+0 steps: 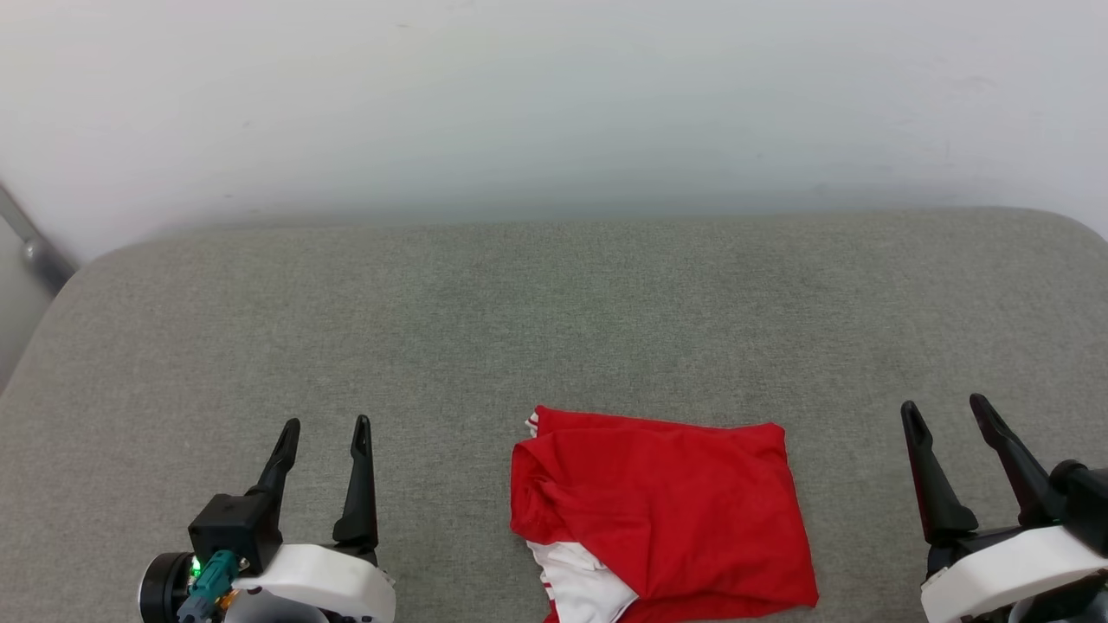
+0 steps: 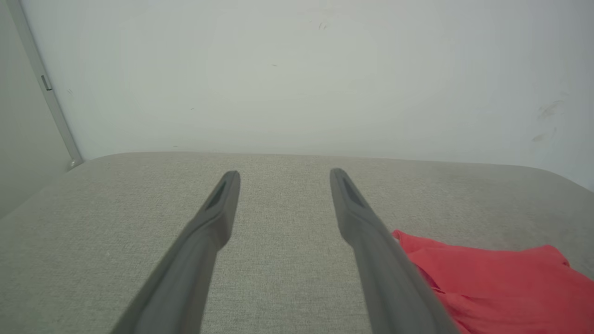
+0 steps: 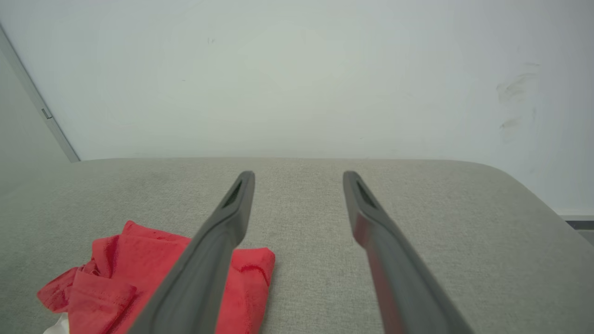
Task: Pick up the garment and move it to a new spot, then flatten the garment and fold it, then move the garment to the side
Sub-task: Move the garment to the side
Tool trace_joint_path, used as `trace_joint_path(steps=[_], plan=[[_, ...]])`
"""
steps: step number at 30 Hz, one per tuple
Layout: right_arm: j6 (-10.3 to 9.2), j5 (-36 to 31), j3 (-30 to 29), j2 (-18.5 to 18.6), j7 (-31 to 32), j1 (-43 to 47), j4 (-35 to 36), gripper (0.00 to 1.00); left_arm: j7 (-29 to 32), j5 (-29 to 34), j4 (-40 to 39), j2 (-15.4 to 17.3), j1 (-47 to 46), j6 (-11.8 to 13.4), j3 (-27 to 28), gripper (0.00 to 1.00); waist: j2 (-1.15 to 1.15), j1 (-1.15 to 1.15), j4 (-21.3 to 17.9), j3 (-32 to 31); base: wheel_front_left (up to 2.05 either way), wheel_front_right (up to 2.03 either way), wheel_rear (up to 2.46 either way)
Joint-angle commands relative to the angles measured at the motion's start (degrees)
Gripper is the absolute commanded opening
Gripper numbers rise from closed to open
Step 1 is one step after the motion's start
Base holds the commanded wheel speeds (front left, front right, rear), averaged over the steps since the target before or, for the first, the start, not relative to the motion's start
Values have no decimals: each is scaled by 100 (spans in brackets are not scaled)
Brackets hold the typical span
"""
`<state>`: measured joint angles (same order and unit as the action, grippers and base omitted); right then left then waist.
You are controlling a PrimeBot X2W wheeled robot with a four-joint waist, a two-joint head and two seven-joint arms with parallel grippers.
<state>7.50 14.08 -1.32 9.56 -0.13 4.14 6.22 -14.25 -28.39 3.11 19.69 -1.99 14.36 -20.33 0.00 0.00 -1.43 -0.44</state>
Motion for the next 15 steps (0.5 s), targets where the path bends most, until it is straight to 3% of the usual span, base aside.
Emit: trace_joint_path(steps=[1,6,15], plan=[[-2,-3,-20,-21,13,6,-4,100,-20,-15,-8,13,43,23,7,100,0,0,1,3,0,0,0],[-2,265,-277,-33,313,33,-188,100,-30,-36,-18,14,16,35,32,100,0,0,-2,25,0,0,0],[-2,1293,-1598,368,2116,-415,-1306,100,-63,-21,-119,-58,-65,76,160,100,0,0,102,185,0,0,0]])
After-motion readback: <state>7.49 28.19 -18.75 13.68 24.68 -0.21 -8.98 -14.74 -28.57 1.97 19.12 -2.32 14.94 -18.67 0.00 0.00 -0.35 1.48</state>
